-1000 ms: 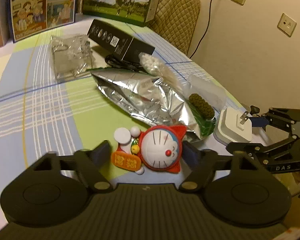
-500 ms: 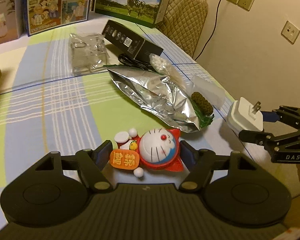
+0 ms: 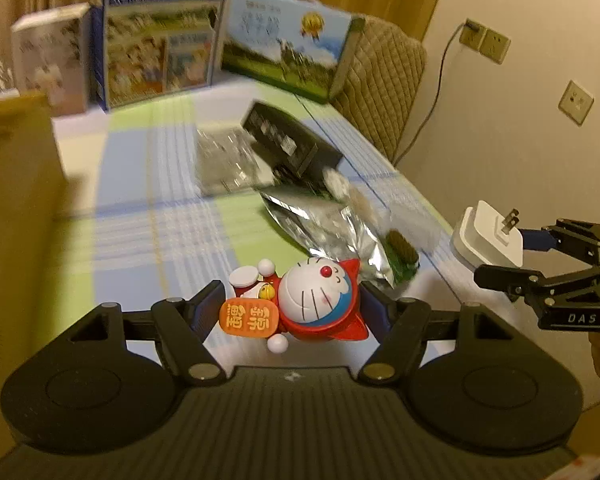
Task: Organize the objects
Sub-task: 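Carry the Doraemon figure and white plug adapter over the cardboard box with both tools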
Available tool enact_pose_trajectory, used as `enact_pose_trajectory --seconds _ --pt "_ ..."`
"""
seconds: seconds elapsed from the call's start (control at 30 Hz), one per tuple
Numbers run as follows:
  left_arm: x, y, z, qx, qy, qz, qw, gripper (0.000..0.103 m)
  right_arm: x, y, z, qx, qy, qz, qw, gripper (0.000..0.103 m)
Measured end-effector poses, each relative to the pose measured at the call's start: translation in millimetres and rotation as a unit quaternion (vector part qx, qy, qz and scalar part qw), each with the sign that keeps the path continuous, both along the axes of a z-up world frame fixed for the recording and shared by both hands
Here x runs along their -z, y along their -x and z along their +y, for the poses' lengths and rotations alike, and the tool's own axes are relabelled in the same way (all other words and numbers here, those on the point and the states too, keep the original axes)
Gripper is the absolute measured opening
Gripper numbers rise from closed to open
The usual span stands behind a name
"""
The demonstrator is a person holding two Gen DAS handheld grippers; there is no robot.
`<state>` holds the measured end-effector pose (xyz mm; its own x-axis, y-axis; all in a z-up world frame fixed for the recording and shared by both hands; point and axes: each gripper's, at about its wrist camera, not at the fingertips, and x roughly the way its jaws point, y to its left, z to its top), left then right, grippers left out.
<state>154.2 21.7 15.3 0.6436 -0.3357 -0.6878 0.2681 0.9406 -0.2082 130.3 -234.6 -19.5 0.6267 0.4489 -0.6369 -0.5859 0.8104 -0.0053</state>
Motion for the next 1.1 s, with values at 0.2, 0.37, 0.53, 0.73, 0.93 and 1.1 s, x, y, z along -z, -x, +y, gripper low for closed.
enact_pose_trajectory --seconds 0.2,0.37,0.53,0.73,0.93,1.1 --pt "-53.1 13.1 43.8 -0.030 -0.026 -0.032 0.9987 0.068 -40.0 3.2 52.1 -0.045 -0.024 -0.019 0.999 0.064" --pt "-90.4 30.3 98.8 -0.069 -0.055 -0.052 0.9947 0.068 -69.8 12.6 117.1 -0.106 -0.047 -0.022 0.993 0.064" --pt "-105.2 44.0 159.5 -0.110 -0.086 -0.048 0.9889 0.068 -81.0 23.3 194.3 -0.167 -0.054 -0.022 0.984 0.064" --pt "-96.0 52.8 222.7 -0.153 -0.103 -0.030 0.9824 0.068 -71.9 27.6 279.3 -0.222 -0.036 -0.015 0.974 0.064" --pt "-69.8 54.3 261.9 -0.166 -0.105 -0.006 0.9805 0.068 -52.8 21.9 333.1 -0.246 -0.020 0.005 0.969 0.064" --pt "-48.5 43.0 277.1 -0.169 -0.095 0.006 0.9809 0.068 -38.2 17.2 352.8 -0.253 -0.012 0.019 0.967 0.064"
